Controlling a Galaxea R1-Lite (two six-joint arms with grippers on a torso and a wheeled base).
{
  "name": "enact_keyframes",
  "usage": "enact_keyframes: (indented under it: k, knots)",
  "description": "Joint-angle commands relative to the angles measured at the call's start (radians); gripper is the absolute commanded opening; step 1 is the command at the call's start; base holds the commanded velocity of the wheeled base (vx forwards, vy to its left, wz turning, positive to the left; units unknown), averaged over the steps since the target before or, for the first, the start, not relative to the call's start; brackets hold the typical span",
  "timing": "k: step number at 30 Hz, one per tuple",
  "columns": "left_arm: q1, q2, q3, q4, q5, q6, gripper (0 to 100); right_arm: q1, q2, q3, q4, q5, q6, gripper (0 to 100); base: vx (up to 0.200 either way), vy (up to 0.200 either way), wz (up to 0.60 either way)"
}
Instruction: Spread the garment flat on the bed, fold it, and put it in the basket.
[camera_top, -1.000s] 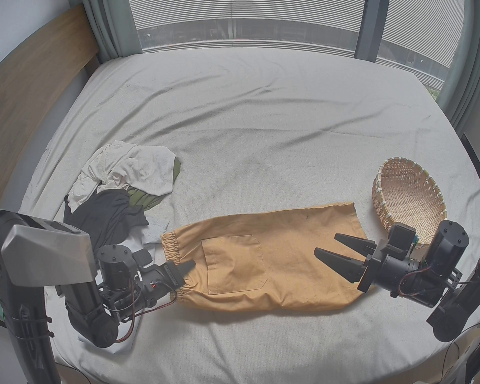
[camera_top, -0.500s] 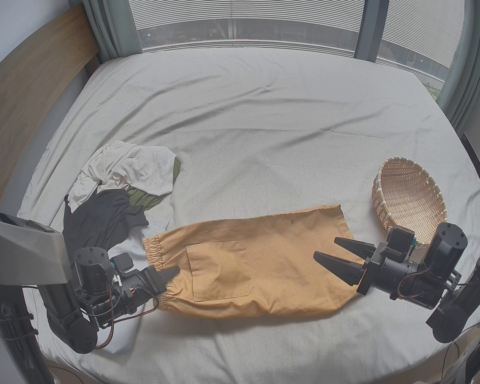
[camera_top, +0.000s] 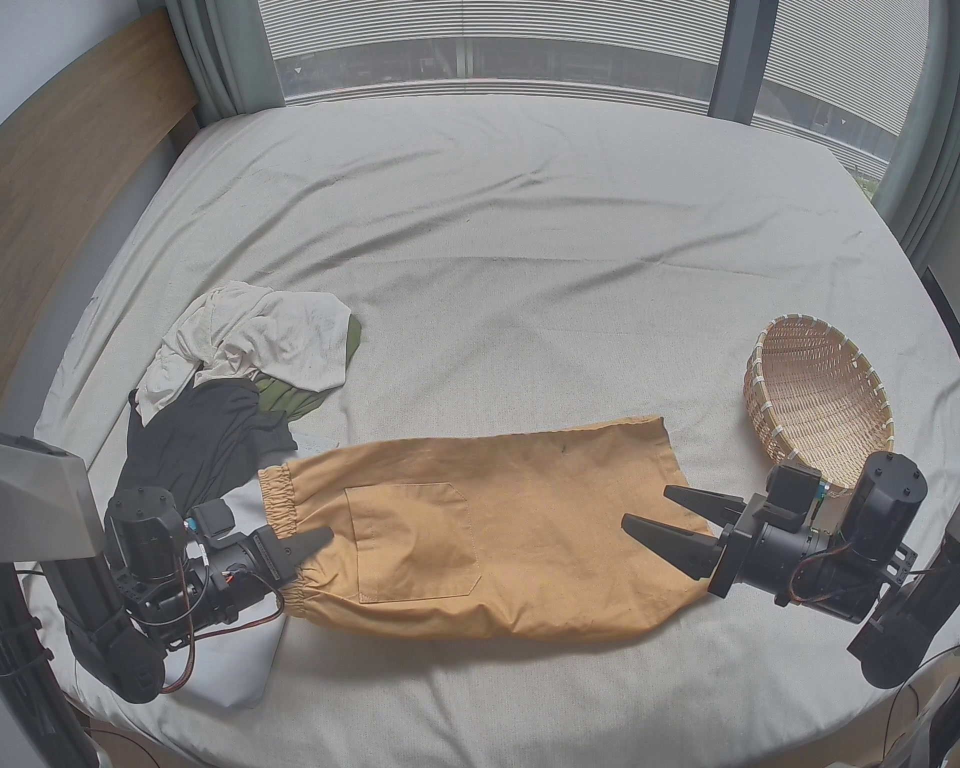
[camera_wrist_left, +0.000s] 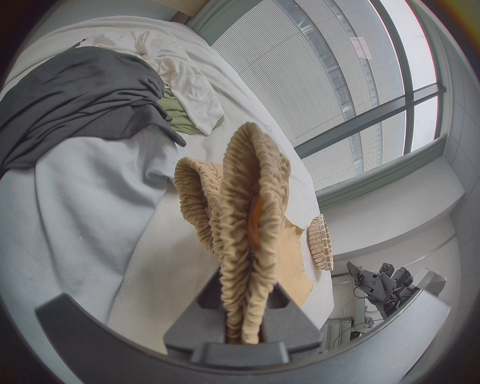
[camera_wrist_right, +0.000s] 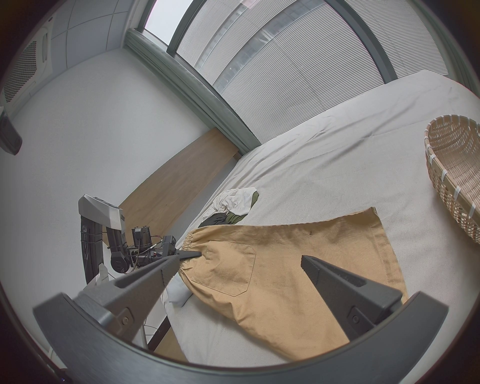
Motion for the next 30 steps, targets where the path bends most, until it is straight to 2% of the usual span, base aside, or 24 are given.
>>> enact_keyframes:
  k: [1,4,16,17,20,21,30]
  knots:
    - [0.024,-0.035,0.012,0.002,-0.025,-0.001,0,0.0,0.005,0.001,0.0,0.001,0.0,100,0.0,0.0,0.0]
    - [0.045,-0.049,0.026,0.002,-0.051,-0.003,0,-0.001,0.009,0.003,0.0,0.0,-0.002,100,0.0,0.0,0.0]
    - [0.074,-0.078,0.072,0.003,-0.054,0.026,0,-0.01,0.003,0.007,0.0,0.001,-0.003,100,0.0,0.0,0.0]
    - [0.108,-0.08,0.086,0.003,-0.054,0.052,0,-0.01,0.008,0.007,0.0,0.001,-0.003,100,0.0,0.0,0.0]
    - [0.126,-0.08,0.096,0.003,-0.054,0.065,0,-0.01,0.009,0.009,0.0,0.001,-0.003,100,0.0,0.0,0.0]
    - [0.156,-0.081,0.11,0.0,-0.059,0.072,0,-0.01,0.009,0.007,0.0,0.001,-0.003,100,0.0,0.0,0.0]
    - [0.202,-0.114,0.124,0.0,-0.106,0.069,0,-0.01,0.009,0.007,0.0,0.003,-0.003,100,0.0,0.0,0.0]
